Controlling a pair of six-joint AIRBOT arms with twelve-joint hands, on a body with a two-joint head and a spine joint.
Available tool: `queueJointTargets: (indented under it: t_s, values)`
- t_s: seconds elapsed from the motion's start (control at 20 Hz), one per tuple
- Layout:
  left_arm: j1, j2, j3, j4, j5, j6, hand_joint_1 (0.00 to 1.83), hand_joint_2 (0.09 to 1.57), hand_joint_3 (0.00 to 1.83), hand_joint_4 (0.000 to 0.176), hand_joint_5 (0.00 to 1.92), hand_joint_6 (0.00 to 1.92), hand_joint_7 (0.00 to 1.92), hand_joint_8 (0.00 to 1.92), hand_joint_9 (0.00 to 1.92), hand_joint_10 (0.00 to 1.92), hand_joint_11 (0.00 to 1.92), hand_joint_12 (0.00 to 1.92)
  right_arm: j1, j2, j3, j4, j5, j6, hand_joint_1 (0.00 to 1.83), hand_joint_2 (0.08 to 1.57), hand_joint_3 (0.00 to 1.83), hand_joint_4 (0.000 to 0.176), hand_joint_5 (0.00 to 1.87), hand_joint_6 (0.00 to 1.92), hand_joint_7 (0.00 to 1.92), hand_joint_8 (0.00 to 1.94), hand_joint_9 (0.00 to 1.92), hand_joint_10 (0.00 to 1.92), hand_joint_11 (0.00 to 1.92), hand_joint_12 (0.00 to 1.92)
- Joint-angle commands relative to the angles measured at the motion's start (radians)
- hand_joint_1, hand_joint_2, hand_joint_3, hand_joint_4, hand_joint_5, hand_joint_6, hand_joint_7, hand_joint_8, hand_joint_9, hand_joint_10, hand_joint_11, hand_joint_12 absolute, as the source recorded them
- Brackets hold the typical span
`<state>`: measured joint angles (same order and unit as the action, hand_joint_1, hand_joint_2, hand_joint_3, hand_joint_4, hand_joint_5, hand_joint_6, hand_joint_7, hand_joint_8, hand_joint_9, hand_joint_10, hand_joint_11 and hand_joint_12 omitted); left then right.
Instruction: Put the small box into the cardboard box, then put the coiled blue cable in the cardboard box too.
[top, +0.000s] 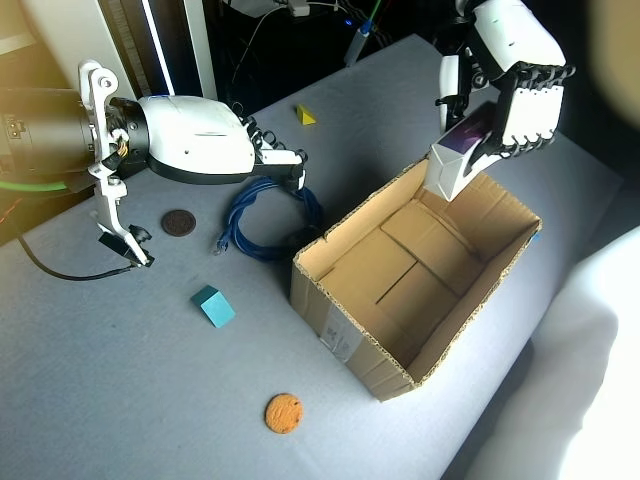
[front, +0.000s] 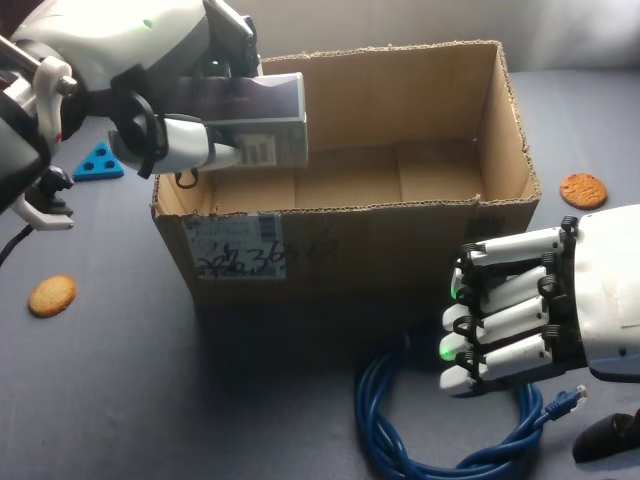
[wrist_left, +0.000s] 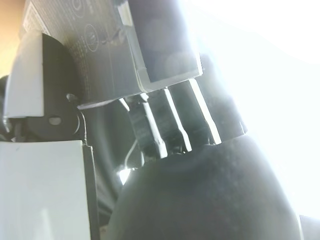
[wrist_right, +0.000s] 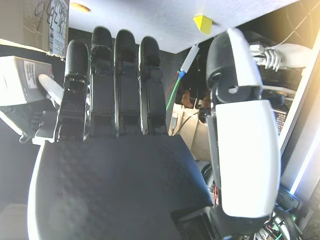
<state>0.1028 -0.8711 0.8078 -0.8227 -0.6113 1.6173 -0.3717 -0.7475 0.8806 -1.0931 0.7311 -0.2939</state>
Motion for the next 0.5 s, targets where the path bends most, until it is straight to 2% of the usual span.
queueJointTargets:
  t_s: [0.0,0.1,0.15,0.2,0.25,0.4,0.45]
  values:
    - [-0.018,0.004,-0.001,0.046,-0.085,-0.003,1.37,1.14,0.01,0.0,0.91,0.9,0.92,1.14,0.83,1.39,0.68,1.38,0.004,0.009,-0.005,0.052,0.072,-0.007,0.71,1.11,0.0,0.0,0.52,0.01,0.51,0.0,0.47,0.0,0.01,1.03]
    - [-0.022,-0.005,-0.001,0.046,-0.082,-0.005,1.37,1.15,0.0,0.0,0.88,0.95,0.91,1.13,0.83,1.42,0.67,1.42,0.004,0.009,-0.005,0.053,0.07,-0.01,0.72,1.11,0.0,0.0,0.52,0.01,0.51,0.0,0.47,0.0,0.01,1.03]
    - [-0.023,-0.011,-0.001,0.046,-0.082,-0.006,1.37,1.13,0.0,0.0,0.92,0.92,0.96,1.03,0.87,1.34,0.7,1.37,0.004,0.008,-0.005,0.054,0.069,-0.011,0.7,1.14,0.01,0.0,0.51,0.0,0.5,0.0,0.46,0.0,0.01,1.03]
    - [-0.025,-0.017,-0.001,0.046,-0.081,-0.008,1.37,1.13,0.0,0.0,0.92,0.92,0.96,1.03,0.87,1.34,0.7,1.37,0.004,0.004,-0.005,0.065,0.069,-0.029,0.7,1.14,0.01,0.0,0.51,0.0,0.5,0.0,0.46,0.0,0.01,1.03]
    - [-0.026,-0.021,-0.001,0.046,-0.081,-0.008,1.38,1.11,0.0,0.0,0.96,0.85,0.98,1.04,0.91,1.27,0.74,1.29,0.004,0.0,-0.005,0.079,0.068,-0.052,0.68,1.15,0.01,0.0,0.52,0.0,0.51,0.0,0.47,0.0,0.02,1.04]
    - [-0.028,-0.041,0.0,0.046,-0.082,-0.012,1.38,1.12,0.0,0.0,0.92,0.92,0.98,1.04,0.88,1.3,0.71,1.31,0.003,-0.018,-0.003,0.087,0.053,-0.07,0.71,1.13,0.0,0.0,0.51,0.0,0.5,0.0,0.46,0.0,0.02,1.05]
    - [-0.028,-0.05,0.002,0.046,-0.082,-0.016,1.37,1.14,0.0,0.0,0.89,0.96,0.94,1.13,0.84,1.34,0.67,1.36,0.001,-0.023,-0.003,0.092,0.047,-0.081,0.72,1.13,0.0,0.0,0.52,0.0,0.51,0.0,0.47,0.01,0.02,1.05]
